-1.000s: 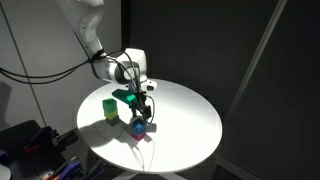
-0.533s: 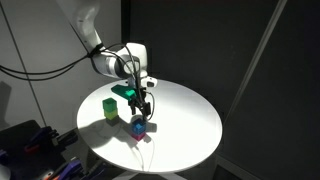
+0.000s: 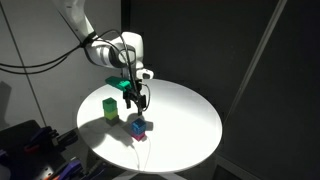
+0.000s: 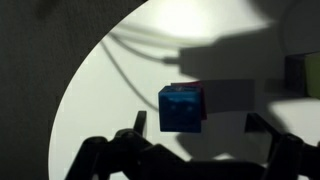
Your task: Pick up the blue block and put it on the pink block
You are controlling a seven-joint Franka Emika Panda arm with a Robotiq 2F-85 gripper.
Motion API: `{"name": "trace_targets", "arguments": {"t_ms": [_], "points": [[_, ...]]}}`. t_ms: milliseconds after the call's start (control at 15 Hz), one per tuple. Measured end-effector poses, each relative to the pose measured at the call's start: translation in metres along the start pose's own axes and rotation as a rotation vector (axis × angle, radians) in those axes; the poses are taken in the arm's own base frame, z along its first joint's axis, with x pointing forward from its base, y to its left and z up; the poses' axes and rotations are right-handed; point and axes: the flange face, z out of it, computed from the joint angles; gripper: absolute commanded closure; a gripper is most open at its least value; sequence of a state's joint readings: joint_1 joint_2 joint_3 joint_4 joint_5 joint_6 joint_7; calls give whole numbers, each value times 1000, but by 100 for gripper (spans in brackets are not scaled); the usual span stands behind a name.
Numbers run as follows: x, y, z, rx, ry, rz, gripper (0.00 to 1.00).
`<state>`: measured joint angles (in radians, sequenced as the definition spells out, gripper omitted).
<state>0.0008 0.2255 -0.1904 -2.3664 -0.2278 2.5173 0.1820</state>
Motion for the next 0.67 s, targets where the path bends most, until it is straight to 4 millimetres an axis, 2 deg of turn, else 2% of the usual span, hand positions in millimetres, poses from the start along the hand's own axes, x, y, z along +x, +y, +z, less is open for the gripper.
{"name": "trace_targets", "arguments": {"t_ms": [667], "points": [[-27,-30,-27,48,-4,-61,0]]}}
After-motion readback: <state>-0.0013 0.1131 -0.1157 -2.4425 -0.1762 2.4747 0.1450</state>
